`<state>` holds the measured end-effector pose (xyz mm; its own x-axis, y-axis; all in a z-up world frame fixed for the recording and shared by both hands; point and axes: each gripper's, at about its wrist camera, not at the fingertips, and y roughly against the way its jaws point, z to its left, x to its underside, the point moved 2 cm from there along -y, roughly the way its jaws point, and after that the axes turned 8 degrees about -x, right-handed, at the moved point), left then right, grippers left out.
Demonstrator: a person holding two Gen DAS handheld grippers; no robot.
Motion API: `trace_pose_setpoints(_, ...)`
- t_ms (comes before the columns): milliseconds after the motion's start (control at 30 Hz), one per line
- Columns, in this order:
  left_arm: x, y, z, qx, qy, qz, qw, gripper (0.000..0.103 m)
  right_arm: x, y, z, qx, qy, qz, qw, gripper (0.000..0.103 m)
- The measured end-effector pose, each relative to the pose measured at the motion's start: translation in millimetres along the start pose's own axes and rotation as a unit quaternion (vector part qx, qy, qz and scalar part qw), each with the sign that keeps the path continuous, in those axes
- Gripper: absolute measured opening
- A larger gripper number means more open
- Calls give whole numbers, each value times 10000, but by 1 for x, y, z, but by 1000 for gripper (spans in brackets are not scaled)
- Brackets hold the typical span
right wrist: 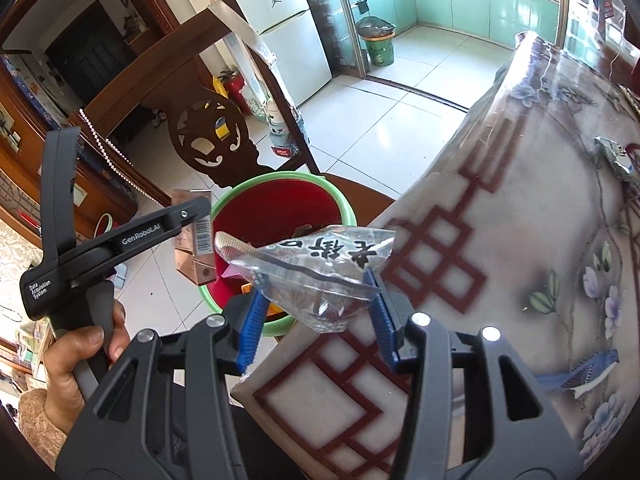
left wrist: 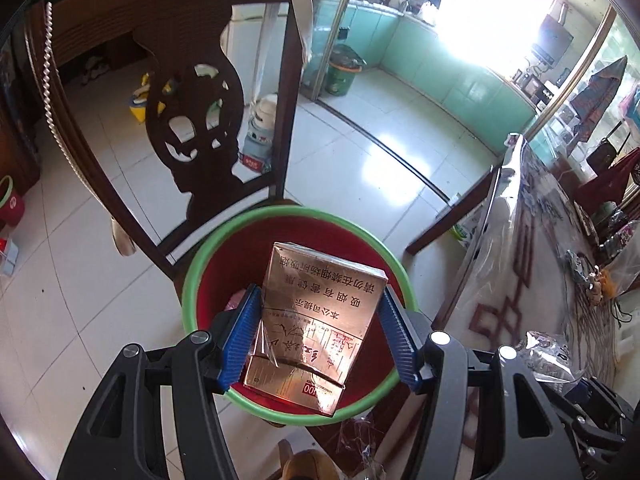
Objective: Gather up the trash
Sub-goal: 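Open the left tool over the bucket while the right tool releases the plastic bag, then grasp the blue-white snack wrapper with the left tool while the right tool grasps crumpled paper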
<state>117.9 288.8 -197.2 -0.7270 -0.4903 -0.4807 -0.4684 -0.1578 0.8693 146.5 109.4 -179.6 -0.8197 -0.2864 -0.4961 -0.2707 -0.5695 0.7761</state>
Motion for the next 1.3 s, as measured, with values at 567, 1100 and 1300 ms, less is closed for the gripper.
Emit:
trace_pose_setpoints(567, -8, 27, 50, 84, 1365, -662, 9884, 95, -20, -27, 44, 1, 596, 124, 9981, 57)
trace_pose_setpoints(1100, -9, 26, 25, -81, 861, -632, 9942, 95, -15, 34, 15, 474, 274, -505, 9972, 87)
trace_pose_setpoints(1300, -6, 32, -13, -144, 300, -665, 9972, 95, -5, 85, -24, 907, 16, -874, 9920, 90)
